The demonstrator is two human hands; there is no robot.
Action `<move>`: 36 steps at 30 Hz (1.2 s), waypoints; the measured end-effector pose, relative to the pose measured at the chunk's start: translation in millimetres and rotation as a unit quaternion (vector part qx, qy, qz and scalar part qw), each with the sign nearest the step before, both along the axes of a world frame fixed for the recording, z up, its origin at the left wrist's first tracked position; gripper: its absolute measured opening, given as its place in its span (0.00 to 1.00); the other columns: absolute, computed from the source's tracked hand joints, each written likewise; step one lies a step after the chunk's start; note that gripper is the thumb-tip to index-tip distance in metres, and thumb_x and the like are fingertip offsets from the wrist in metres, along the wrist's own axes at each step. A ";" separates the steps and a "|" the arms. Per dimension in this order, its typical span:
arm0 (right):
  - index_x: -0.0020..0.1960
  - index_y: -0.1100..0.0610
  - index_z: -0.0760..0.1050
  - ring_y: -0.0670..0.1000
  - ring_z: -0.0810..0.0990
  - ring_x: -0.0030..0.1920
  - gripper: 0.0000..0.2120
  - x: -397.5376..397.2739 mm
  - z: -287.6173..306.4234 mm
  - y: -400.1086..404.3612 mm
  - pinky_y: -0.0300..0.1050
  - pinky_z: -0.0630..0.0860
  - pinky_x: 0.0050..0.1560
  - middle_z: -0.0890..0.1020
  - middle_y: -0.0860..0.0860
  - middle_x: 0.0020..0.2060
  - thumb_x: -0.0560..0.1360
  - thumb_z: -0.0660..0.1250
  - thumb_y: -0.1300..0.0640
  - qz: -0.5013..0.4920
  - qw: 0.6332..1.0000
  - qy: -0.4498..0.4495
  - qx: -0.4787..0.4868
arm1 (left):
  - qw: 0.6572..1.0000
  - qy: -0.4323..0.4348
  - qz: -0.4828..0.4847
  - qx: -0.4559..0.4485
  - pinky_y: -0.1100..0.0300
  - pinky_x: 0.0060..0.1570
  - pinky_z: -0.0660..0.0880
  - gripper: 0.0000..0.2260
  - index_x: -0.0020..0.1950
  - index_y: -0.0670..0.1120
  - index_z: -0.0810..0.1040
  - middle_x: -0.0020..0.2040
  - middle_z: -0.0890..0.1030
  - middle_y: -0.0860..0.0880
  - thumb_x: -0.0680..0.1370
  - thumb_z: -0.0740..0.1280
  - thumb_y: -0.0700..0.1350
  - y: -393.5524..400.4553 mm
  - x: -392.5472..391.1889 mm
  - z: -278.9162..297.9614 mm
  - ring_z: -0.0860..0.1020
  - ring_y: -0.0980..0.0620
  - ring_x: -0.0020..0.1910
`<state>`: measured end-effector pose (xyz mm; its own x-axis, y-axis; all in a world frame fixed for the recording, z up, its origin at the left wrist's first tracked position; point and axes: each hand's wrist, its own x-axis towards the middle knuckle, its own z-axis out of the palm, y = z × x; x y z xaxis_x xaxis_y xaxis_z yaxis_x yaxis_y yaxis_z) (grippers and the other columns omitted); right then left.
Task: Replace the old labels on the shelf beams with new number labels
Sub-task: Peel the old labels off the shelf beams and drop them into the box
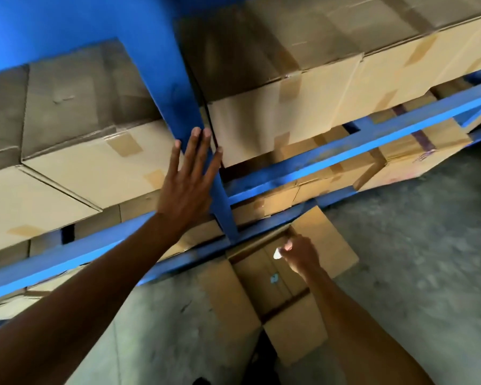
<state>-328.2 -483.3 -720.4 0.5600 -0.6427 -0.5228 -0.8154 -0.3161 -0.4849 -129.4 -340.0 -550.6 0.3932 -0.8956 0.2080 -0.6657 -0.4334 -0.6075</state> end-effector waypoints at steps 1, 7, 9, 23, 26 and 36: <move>0.50 0.58 0.79 0.57 0.78 0.56 0.15 2.3 -2.4 -2.9 0.47 0.74 0.52 0.82 0.56 0.52 0.73 0.67 0.47 0.011 1.000 0.008 0.002 | 1.000 -0.009 0.002 0.006 0.40 0.71 0.45 0.38 0.76 0.45 0.47 0.75 0.41 0.36 0.73 0.62 0.53 0.6 0.8 -0.2 0.42 0.36 0.74; 0.46 0.56 0.81 0.57 0.80 0.51 0.11 6.7 -2.8 -14.3 0.42 0.73 0.45 0.83 0.57 0.49 0.75 0.62 0.52 -0.002 1.000 0.002 0.018 | 1.000 -0.023 0.000 0.019 0.38 0.71 0.44 0.38 0.76 0.44 0.45 0.75 0.40 0.34 0.73 0.60 0.54 -0.9 2.8 -3.1 0.39 0.35 0.73; 0.49 0.57 0.81 0.57 0.80 0.52 0.10 4.1 -1.1 -16.8 0.40 0.71 0.44 0.82 0.57 0.51 0.76 0.63 0.55 -0.004 1.000 -0.005 0.023 | 0.999 -0.025 -0.005 0.019 0.39 0.71 0.44 0.39 0.76 0.44 0.44 0.75 0.39 0.34 0.73 0.60 0.55 0.3 5.0 -3.7 0.39 0.34 0.73; 0.53 0.61 0.76 0.59 0.78 0.55 0.11 -5.9 65.3 -39.4 0.55 0.75 0.56 0.80 0.59 0.54 0.76 0.63 0.55 -0.057 0.994 -0.090 -0.025 | 0.999 -0.027 -0.018 0.043 0.37 0.71 0.41 0.38 0.76 0.42 0.42 0.74 0.36 0.32 0.75 0.59 0.56 5.9 4.9 4.2 0.37 0.32 0.73; 0.56 0.57 0.77 0.57 0.77 0.57 0.13 0.6 109.2 -49.0 0.53 0.75 0.58 0.80 0.56 0.57 0.76 0.63 0.53 -0.035 0.988 -0.139 -0.063 | 0.997 0.079 -0.012 0.010 0.39 0.71 0.38 0.36 0.76 0.42 0.49 0.74 0.37 0.33 0.73 0.61 0.53 1.2 -15.1 19.4 0.35 0.34 0.73; 0.60 0.57 0.75 0.60 0.75 0.60 0.16 56.5 375.0 -81.6 0.51 0.71 0.61 0.80 0.59 0.57 0.73 0.64 0.57 0.041 0.839 -0.399 -0.367 | 0.957 0.044 -0.193 -0.211 0.39 0.70 0.56 0.32 0.67 0.38 0.71 0.72 0.63 0.32 0.64 0.70 0.47 -55.4 -30.3 227.8 0.60 0.34 0.72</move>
<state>-271.7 -565.0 -345.4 0.6018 -0.5703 0.5591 -0.2845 -0.8072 -0.5171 -159.7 -395.4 -322.9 0.0822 -0.8209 0.5651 -0.8661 -0.3394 -0.3671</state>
